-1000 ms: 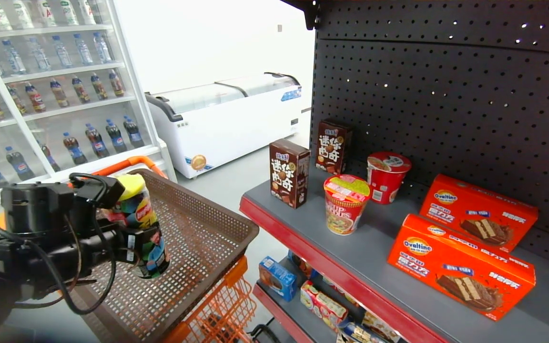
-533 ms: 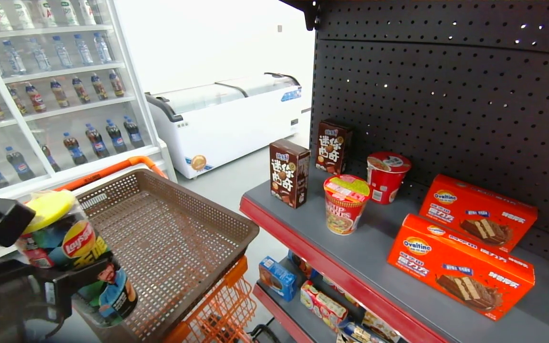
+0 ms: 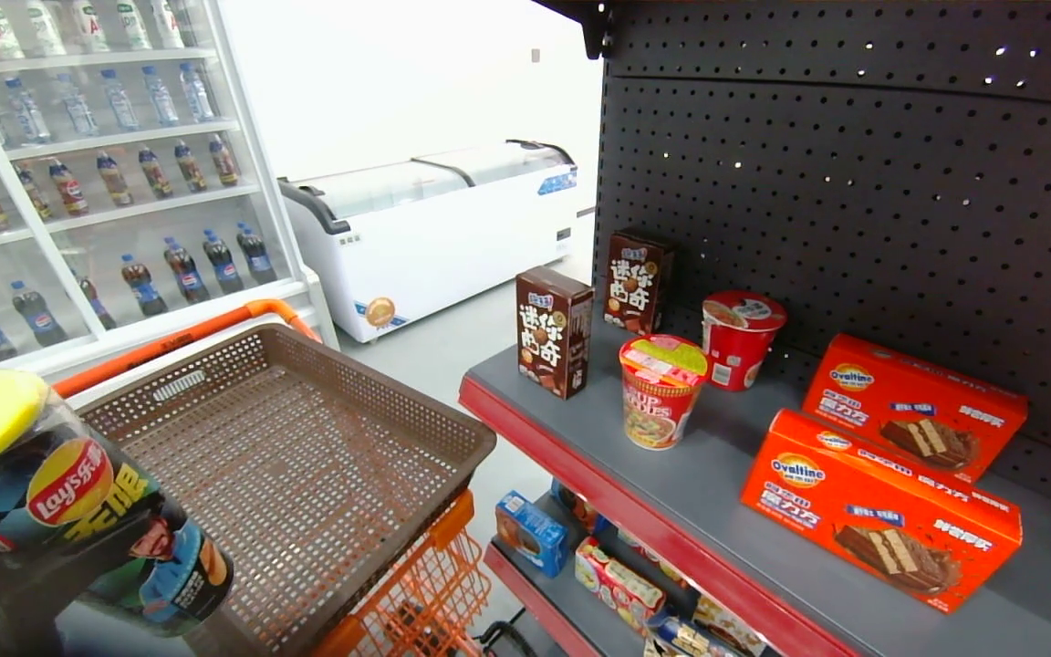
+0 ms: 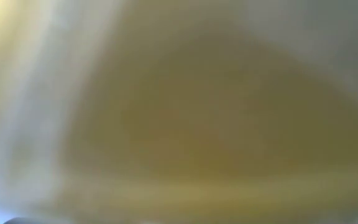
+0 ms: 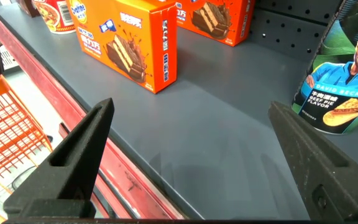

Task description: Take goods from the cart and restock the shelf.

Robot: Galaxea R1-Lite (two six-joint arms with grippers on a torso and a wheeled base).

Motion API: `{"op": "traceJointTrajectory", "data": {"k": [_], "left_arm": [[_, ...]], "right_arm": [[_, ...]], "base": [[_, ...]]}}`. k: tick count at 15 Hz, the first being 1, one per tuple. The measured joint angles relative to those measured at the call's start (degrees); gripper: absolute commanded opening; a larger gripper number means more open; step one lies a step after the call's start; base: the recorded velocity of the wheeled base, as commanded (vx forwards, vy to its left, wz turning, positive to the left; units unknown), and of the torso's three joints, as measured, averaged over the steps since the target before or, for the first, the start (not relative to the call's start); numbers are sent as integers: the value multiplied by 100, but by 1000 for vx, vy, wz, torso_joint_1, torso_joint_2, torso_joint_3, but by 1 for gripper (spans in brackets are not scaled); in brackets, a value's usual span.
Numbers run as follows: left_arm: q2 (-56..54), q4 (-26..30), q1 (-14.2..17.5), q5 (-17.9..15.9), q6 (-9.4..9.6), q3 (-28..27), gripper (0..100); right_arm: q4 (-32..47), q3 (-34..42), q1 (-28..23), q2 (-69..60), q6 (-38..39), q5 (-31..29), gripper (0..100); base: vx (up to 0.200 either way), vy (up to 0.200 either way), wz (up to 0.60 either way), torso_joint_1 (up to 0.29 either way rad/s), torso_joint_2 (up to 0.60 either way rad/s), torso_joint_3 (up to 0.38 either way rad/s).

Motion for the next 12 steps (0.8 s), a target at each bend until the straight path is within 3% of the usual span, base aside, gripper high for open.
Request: {"op": "traceJointTrajectory", "data": {"k": [5, 6, 8, 10, 12], "left_arm": [[1086, -1013, -295, -964, 7, -656, 0], [1353, -1158, -383, -1404, 13, -833, 0], [1814, -1349, -466, -1963, 141, -1078, 0], [2356, -1681, -523, -2171, 299, -1337, 0], [2929, -2536, -639, -2349, 304, -1663, 0]], "right_arm": [[0, 0, 0, 0, -2, 0, 100], [0, 0, 0, 0, -7, 0, 100], [0, 0, 0, 0, -5, 0, 100], [0, 0, 0, 0, 0, 0, 100], [-2, 0, 5, 0, 0, 0, 100]], "base": [[0, 0, 0, 0, 0, 0], [0, 0, 0, 0, 0, 0], [0, 0, 0, 0, 0, 0], [0, 0, 0, 0, 0, 0], [0, 0, 0, 0, 0, 0]]}}
